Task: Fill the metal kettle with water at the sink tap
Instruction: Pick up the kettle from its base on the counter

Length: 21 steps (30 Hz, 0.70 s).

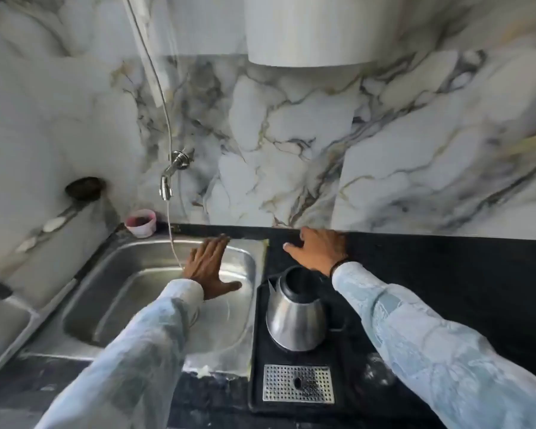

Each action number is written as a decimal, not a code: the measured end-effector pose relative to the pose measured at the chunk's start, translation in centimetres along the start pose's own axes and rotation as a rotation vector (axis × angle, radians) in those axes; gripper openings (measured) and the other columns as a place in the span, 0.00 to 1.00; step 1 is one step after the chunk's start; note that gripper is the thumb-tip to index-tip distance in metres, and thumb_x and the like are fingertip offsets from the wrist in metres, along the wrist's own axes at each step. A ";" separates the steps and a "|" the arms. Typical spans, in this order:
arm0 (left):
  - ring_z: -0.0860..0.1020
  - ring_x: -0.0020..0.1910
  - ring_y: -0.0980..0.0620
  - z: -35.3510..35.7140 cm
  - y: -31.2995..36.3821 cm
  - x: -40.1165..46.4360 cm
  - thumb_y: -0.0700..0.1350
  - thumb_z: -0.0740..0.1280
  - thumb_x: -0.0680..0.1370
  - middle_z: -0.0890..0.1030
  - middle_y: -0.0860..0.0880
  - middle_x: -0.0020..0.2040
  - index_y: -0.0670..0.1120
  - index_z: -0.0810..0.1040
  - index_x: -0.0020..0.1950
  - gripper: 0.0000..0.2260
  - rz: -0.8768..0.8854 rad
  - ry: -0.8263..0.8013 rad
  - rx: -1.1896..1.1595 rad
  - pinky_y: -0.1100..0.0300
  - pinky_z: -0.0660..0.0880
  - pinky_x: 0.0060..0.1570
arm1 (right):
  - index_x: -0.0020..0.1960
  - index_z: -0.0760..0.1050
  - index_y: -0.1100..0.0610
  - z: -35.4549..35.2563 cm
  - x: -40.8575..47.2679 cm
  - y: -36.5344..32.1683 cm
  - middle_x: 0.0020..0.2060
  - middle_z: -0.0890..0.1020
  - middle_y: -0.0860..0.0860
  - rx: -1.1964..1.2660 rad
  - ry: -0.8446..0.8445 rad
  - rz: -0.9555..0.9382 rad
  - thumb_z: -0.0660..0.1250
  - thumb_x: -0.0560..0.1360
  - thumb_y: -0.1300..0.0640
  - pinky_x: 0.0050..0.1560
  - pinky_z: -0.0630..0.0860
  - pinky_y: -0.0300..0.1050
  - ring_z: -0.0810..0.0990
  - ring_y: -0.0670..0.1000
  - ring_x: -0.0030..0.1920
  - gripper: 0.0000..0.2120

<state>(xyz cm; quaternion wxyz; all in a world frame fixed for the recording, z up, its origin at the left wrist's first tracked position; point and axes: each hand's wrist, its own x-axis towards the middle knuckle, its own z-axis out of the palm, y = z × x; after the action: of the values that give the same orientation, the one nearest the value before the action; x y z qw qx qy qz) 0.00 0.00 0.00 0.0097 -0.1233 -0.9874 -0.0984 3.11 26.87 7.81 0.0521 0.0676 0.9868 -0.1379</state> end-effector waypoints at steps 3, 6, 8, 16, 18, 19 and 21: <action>0.55 0.85 0.42 3.9 3.2 -1.4 0.67 0.79 0.62 0.58 0.51 0.86 0.58 0.49 0.86 0.60 0.007 -0.341 -0.091 0.41 0.57 0.81 | 0.68 0.80 0.55 2.4 -1.3 1.9 0.71 0.81 0.62 -0.079 -0.145 0.057 0.62 0.81 0.29 0.76 0.72 0.66 0.78 0.68 0.72 0.33; 0.63 0.82 0.41 6.0 5.1 -1.8 0.60 0.84 0.62 0.67 0.47 0.83 0.58 0.52 0.85 0.60 -0.022 -0.454 -0.374 0.43 0.65 0.79 | 0.72 0.79 0.56 3.5 -2.7 2.9 0.73 0.80 0.62 -0.063 -0.226 0.089 0.61 0.79 0.26 0.76 0.75 0.64 0.77 0.68 0.74 0.38; 0.69 0.79 0.43 6.3 6.1 -1.8 0.53 0.86 0.63 0.72 0.48 0.79 0.55 0.58 0.84 0.56 -0.014 -0.455 -0.562 0.50 0.68 0.76 | 0.73 0.77 0.56 3.6 -2.8 3.2 0.71 0.82 0.63 -0.025 -0.265 0.117 0.60 0.78 0.24 0.73 0.77 0.59 0.81 0.67 0.71 0.40; 0.76 0.70 0.42 7.5 7.9 -1.9 0.39 0.87 0.61 0.76 0.43 0.72 0.51 0.67 0.79 0.50 -0.029 -0.424 -0.963 0.51 0.79 0.66 | 0.52 0.82 0.51 5.5 -3.4 4.5 0.37 0.81 0.52 0.165 -0.103 0.175 0.64 0.75 0.25 0.45 0.73 0.49 0.85 0.62 0.46 0.29; 0.77 0.66 0.45 6.9 7.1 -1.6 0.39 0.87 0.62 0.75 0.45 0.73 0.54 0.68 0.78 0.49 -0.057 -0.431 -1.039 0.63 0.81 0.54 | 0.51 0.84 0.52 4.8 -2.5 3.6 0.42 0.83 0.55 0.189 -0.041 0.135 0.64 0.76 0.26 0.50 0.72 0.53 0.86 0.65 0.54 0.30; 0.78 0.64 0.47 6.1 6.4 -1.3 0.39 0.87 0.62 0.75 0.46 0.73 0.56 0.68 0.77 0.49 -0.074 -0.425 -1.077 0.68 0.80 0.48 | 0.52 0.85 0.52 4.2 -1.8 2.7 0.45 0.85 0.57 0.203 -0.030 0.118 0.62 0.76 0.26 0.51 0.72 0.54 0.85 0.66 0.56 0.31; 0.79 0.63 0.47 4.3 5.2 -0.5 0.38 0.87 0.62 0.74 0.47 0.75 0.59 0.69 0.76 0.48 -0.101 -0.406 -1.146 0.65 0.81 0.48 | 0.56 0.86 0.52 2.7 -0.5 0.9 0.52 0.88 0.61 0.234 -0.014 0.088 0.58 0.78 0.26 0.52 0.72 0.54 0.85 0.66 0.58 0.33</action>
<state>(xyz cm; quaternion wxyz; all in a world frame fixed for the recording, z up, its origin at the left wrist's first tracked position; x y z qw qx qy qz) 1.77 5.64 -3.20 -0.2512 -0.0780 -0.7641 -0.5891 3.92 26.92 5.04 0.0566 0.1153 0.9597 -0.2499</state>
